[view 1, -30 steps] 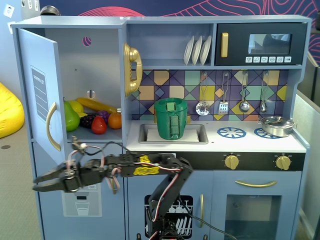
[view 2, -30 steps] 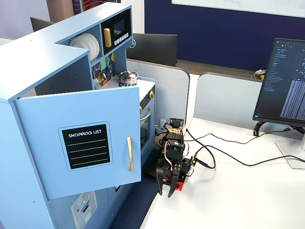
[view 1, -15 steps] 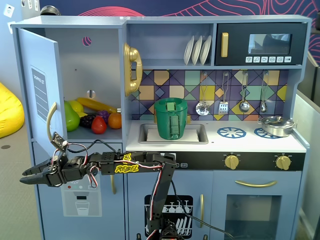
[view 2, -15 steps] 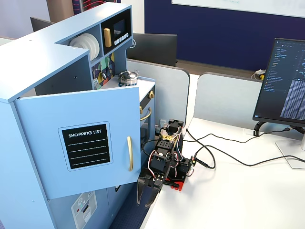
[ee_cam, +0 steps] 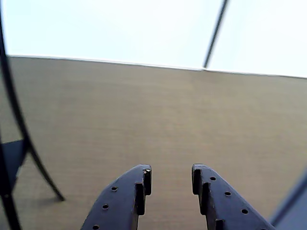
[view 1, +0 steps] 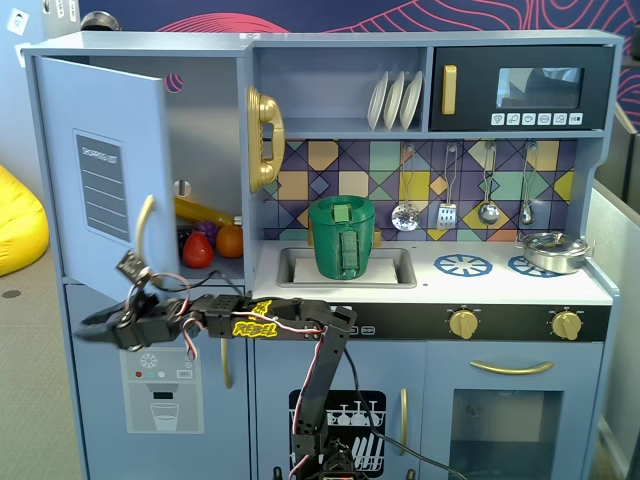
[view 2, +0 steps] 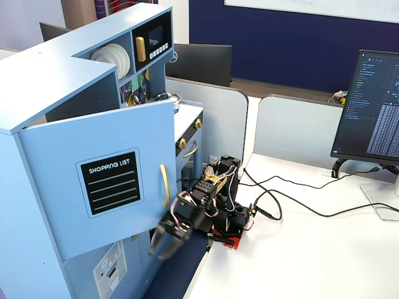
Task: Close the left cabinet door
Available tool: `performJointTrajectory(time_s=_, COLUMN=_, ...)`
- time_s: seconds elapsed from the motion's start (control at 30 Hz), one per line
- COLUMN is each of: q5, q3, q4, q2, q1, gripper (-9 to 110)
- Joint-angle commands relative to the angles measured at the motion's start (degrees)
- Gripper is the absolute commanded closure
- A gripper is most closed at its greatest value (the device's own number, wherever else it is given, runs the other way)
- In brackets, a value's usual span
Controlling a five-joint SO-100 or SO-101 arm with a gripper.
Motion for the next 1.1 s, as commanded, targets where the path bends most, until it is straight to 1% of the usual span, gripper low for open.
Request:
performJointTrajectory(time_s=0.0, q5=-1.85, q3=0.0, q4=-1.41, q2=6.77, q1=5.1, gripper=102)
performJointTrajectory(time_s=0.17, q5=-3.52, q3=1.49, q4=-1.67, q2=9.4, q1=12.57, gripper=102)
performJointTrajectory(time_s=0.33, q5=-5.36, q3=4.22, q4=-6.59, q2=10.63, q1=20.3, gripper=102)
performJointTrajectory(time_s=0.53, q5=-5.54, q3=5.8, q4=-7.03, q2=11.95, q1=27.69, gripper=102)
performJointTrajectory(time_s=0.93, q5=-5.98, q3=10.55, q4=-12.04, q2=13.8, q1=37.35, gripper=102)
performJointTrajectory(time_s=1.07, q5=-5.8, q3=13.1, q4=-13.1, q2=15.47, q1=39.11, gripper=102)
